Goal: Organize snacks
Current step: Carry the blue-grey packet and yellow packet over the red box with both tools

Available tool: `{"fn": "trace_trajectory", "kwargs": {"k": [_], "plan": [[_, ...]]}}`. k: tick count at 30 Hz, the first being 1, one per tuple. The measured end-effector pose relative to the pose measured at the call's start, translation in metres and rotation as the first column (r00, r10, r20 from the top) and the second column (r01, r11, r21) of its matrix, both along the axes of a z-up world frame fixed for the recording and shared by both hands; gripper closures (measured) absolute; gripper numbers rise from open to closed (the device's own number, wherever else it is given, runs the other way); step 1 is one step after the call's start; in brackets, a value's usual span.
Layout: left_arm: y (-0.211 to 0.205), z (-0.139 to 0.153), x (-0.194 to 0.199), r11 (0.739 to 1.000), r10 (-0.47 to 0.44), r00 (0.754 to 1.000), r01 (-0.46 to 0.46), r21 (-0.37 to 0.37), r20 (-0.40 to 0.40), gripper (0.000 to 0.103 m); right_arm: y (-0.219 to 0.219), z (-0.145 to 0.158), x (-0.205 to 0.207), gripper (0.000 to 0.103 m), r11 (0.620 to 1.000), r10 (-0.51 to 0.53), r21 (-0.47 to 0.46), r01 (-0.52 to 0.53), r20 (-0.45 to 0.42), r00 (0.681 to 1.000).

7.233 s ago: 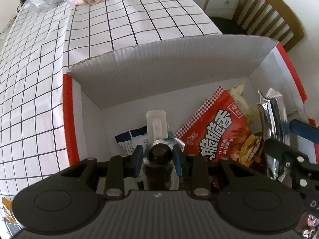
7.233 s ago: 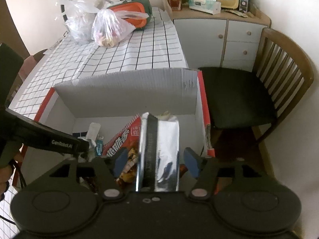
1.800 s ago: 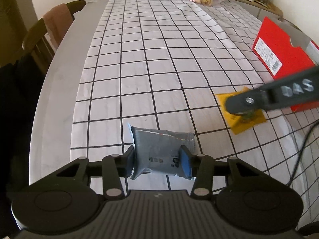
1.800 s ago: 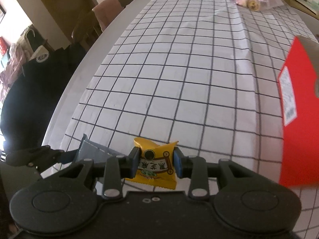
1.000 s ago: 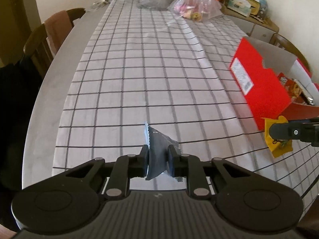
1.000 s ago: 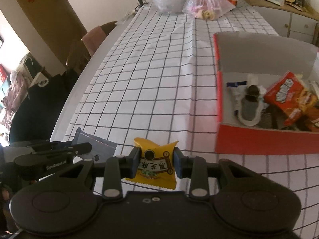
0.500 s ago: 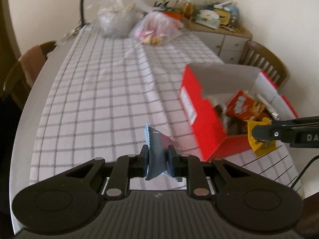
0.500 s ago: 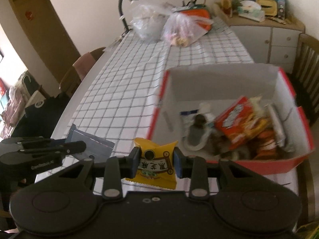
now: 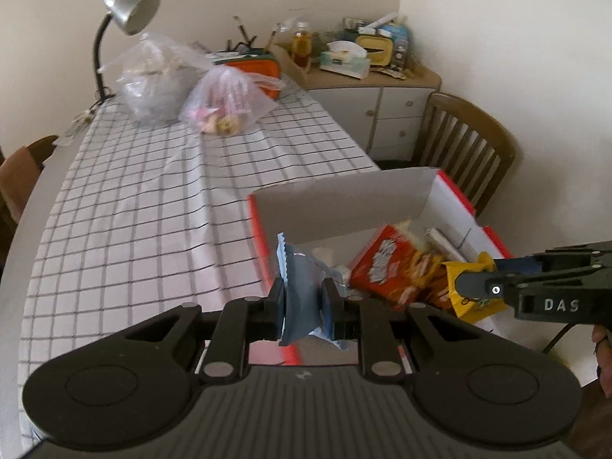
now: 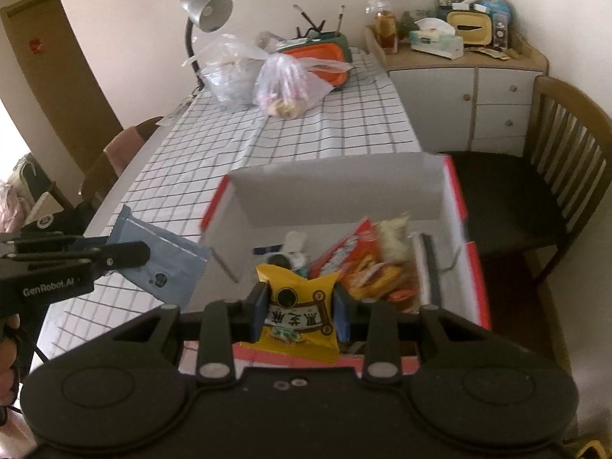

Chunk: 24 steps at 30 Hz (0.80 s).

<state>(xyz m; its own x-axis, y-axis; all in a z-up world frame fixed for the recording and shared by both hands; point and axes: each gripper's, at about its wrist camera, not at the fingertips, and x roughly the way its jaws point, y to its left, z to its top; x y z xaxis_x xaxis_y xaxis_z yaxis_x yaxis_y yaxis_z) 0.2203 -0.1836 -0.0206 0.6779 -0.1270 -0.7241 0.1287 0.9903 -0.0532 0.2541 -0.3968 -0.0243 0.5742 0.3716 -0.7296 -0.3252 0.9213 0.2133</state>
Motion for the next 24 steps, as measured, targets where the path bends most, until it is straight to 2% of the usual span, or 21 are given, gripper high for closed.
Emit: {"fn": "trace_trajectory", "kwargs": {"k": [5,10,24], "plan": [[-0.028,-0.005,0.025,1.0,-0.018,1.0,0.018,0.013,-0.01,0.084,-0.017,-0.009,0.02,0.07,0.999,-0.023,-0.026,0.023,-0.013,1.0],[-0.041,-0.019,0.051,1.0,-0.009,0.999,0.01,0.01,-0.054,0.084,-0.026,-0.02,0.04,0.07,0.998,-0.047,-0.051,0.045,-0.033,0.998],[-0.054,-0.058,0.101,1.0,0.031,0.988,-0.031,-0.001,-0.154,0.084,-0.007,-0.045,0.09,0.07,0.991,-0.042,-0.131,0.034,-0.057,0.997]]}}
